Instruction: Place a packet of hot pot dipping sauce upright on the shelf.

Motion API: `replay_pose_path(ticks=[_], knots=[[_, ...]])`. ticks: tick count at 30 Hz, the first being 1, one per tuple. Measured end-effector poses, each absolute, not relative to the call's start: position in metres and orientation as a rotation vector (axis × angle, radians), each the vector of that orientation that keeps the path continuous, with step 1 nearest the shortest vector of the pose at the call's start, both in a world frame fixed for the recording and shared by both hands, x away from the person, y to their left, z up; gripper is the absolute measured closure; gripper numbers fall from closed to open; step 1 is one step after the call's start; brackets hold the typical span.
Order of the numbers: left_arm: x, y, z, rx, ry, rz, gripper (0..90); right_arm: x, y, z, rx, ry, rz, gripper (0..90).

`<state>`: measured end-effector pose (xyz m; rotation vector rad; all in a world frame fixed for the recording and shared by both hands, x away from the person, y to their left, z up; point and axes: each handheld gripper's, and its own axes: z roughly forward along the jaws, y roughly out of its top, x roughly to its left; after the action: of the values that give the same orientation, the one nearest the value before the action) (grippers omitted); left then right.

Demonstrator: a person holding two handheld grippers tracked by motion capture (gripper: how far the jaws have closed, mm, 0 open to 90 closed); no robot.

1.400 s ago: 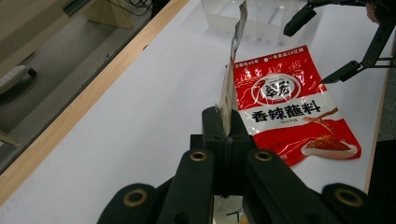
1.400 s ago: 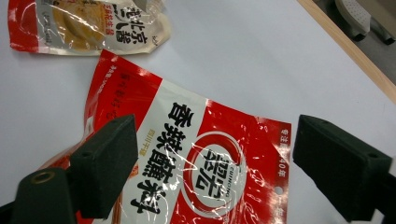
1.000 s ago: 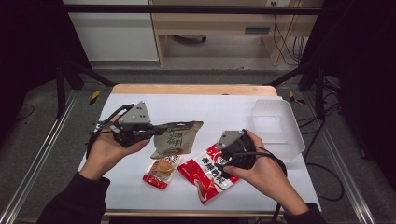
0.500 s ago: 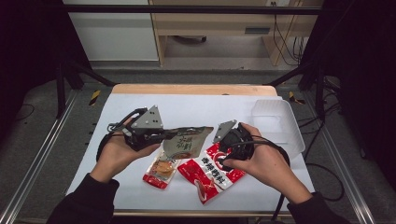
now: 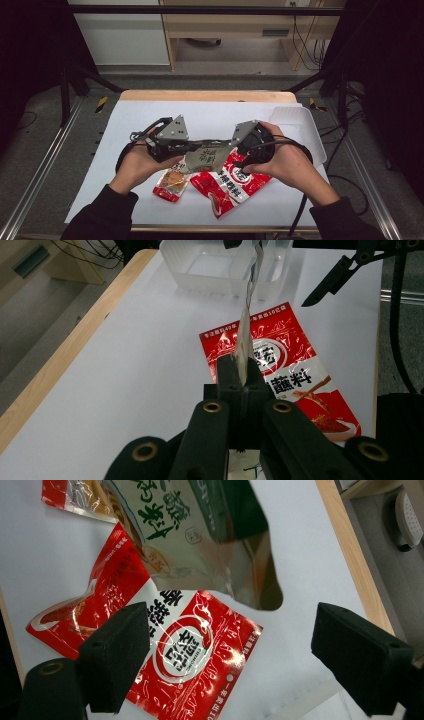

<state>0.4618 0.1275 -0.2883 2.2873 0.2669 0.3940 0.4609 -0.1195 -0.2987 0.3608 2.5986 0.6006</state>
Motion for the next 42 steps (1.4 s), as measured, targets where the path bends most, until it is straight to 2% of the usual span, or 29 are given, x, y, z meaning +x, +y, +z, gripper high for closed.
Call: replay_pose_path(ticks=[10, 13, 15, 23, 30, 33, 42], knots=[[0.464, 0.121, -0.288, 2.296, 0.241, 0.380, 90.0, 0.469, -0.106, -0.302, 0.285, 2.684, 0.638, 43.1], [0.463, 0.121, -0.287, 2.302, 0.234, 0.384, 90.0, 0.472, -0.101, -0.302, 0.259, 2.698, 0.656, 53.7], [0.463, 0.122, -0.287, 2.300, 0.233, 0.382, 90.0, 0.473, -0.099, -0.301, 0.232, 2.714, 0.663, 68.2], [0.463, 0.122, -0.287, 2.290, 0.229, 0.368, 90.0, 0.477, -0.096, -0.299, 0.252, 2.720, 0.664, 88.8], [0.464, 0.124, -0.286, 2.257, 0.246, 0.366, 90.0, 0.477, -0.096, -0.292, 0.244, 2.691, 0.651, 90.0], [0.465, 0.125, -0.287, 2.226, 0.266, 0.346, 86.5, 0.479, -0.097, -0.288, 0.235, 2.676, 0.644, 90.0], [0.463, 0.148, -0.293, 2.139, 0.344, 0.398, 53.9, 0.488, -0.113, -0.279, 0.265, 2.637, 0.588, 90.0]])
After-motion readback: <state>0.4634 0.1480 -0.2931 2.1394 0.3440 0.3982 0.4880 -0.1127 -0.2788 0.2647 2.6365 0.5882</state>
